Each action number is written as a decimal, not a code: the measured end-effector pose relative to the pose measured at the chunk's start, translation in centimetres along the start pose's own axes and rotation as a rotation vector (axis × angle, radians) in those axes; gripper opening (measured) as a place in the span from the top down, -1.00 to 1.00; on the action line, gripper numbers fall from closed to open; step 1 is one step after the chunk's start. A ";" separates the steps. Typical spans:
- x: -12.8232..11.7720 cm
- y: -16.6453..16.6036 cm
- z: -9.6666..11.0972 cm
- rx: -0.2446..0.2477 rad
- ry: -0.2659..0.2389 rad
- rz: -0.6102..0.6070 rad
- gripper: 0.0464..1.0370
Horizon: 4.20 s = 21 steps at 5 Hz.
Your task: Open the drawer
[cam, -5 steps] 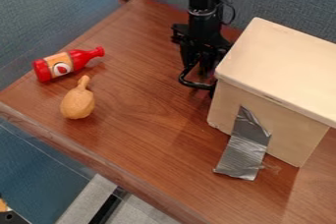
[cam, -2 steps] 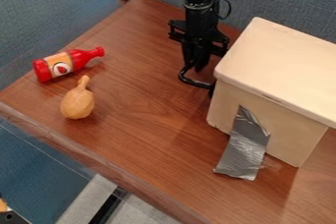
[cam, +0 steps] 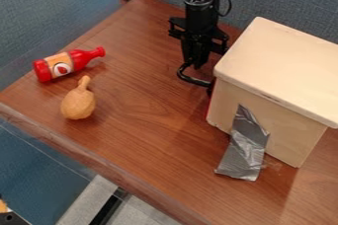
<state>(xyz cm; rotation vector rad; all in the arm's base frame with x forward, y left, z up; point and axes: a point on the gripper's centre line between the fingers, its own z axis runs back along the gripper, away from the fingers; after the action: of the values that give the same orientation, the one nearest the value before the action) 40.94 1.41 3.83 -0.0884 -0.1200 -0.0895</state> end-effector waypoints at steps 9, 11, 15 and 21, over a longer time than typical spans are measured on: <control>-0.5 9.0 1.3 0.079 0.023 0.131 0.80; -0.6 9.9 1.3 0.079 0.024 0.148 0.80; -0.7 10.4 1.2 0.082 0.031 0.154 0.71; -2.3 9.5 7.0 0.055 -0.002 0.140 -0.93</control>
<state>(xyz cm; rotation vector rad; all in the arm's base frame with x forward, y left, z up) 38.78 11.70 9.68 -0.0422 -0.1180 0.0535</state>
